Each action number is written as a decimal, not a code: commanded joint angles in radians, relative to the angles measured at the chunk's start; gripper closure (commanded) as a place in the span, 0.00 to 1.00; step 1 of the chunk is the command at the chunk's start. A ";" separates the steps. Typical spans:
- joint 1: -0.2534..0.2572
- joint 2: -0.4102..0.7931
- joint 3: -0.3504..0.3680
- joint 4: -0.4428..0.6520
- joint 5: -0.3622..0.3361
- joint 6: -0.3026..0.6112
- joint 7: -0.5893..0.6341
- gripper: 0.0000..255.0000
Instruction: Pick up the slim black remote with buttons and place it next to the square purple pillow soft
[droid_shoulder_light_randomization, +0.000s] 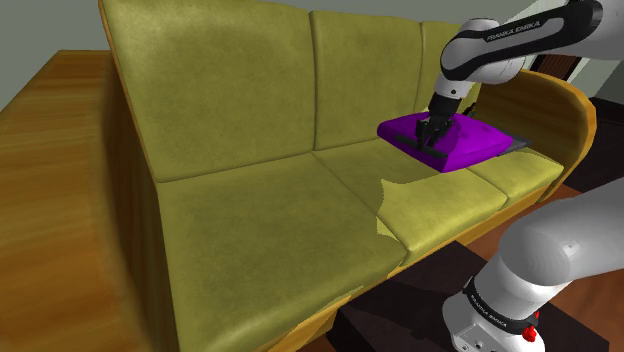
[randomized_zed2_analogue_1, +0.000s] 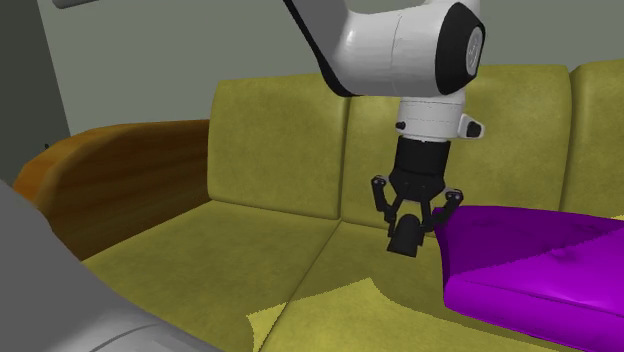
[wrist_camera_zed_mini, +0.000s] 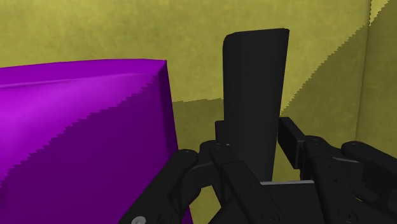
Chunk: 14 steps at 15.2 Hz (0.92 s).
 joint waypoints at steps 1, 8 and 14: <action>0.000 0.009 -0.003 -0.020 0.000 0.030 -0.003 1.00; 0.002 0.052 -0.016 -0.083 0.003 0.134 -0.013 1.00; 0.006 0.100 -0.028 -0.129 0.011 0.227 -0.026 1.00</action>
